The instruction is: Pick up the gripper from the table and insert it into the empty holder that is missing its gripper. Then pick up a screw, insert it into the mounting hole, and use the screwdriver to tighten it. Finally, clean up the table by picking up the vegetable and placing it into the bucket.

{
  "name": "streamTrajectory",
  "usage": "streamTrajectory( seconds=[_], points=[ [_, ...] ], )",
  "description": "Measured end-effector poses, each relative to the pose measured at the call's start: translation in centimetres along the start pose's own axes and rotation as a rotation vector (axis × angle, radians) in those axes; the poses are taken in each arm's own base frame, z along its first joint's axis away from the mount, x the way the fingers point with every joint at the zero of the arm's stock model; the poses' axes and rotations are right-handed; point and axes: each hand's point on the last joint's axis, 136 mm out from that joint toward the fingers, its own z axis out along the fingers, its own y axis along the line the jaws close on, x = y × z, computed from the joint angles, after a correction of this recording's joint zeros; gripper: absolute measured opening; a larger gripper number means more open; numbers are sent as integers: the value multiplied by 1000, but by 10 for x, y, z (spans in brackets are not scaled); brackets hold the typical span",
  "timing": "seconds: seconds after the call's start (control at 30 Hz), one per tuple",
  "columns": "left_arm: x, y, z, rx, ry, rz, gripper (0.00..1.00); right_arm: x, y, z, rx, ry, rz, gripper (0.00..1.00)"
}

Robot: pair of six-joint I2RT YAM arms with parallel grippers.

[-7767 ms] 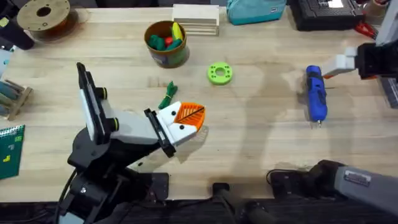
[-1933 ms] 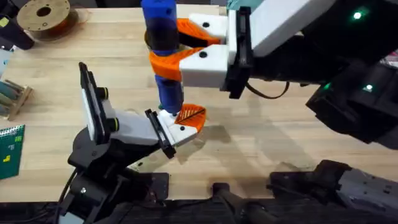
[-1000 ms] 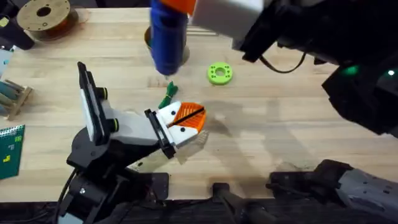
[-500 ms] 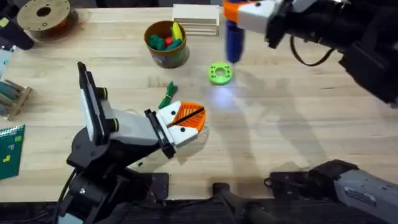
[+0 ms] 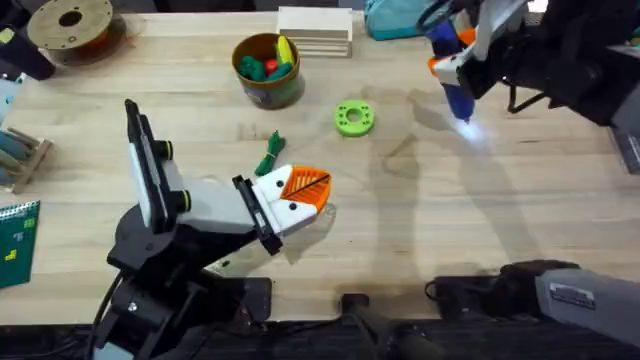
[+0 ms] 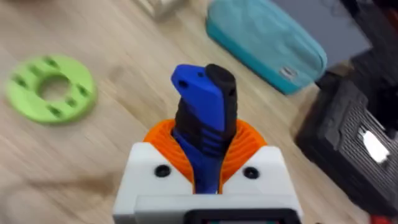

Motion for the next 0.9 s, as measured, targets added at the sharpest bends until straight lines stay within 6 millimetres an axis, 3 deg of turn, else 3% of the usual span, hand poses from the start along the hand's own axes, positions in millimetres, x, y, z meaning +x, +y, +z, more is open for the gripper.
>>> streamTrajectory(
  seconds=[0.2,0.5,0.8,0.9],
  points=[
    [0,0,0,0,0,0,5,38,-4,22,15,144,-189,158],
    [0,0,0,0,0,0,5,82,16,56,-89,272,-367,158],
    [0,0,0,0,0,0,5,88,50,69,-186,305,-455,157],
    [0,0,0,0,0,0,5,87,63,67,-228,314,-473,209]
  ],
)
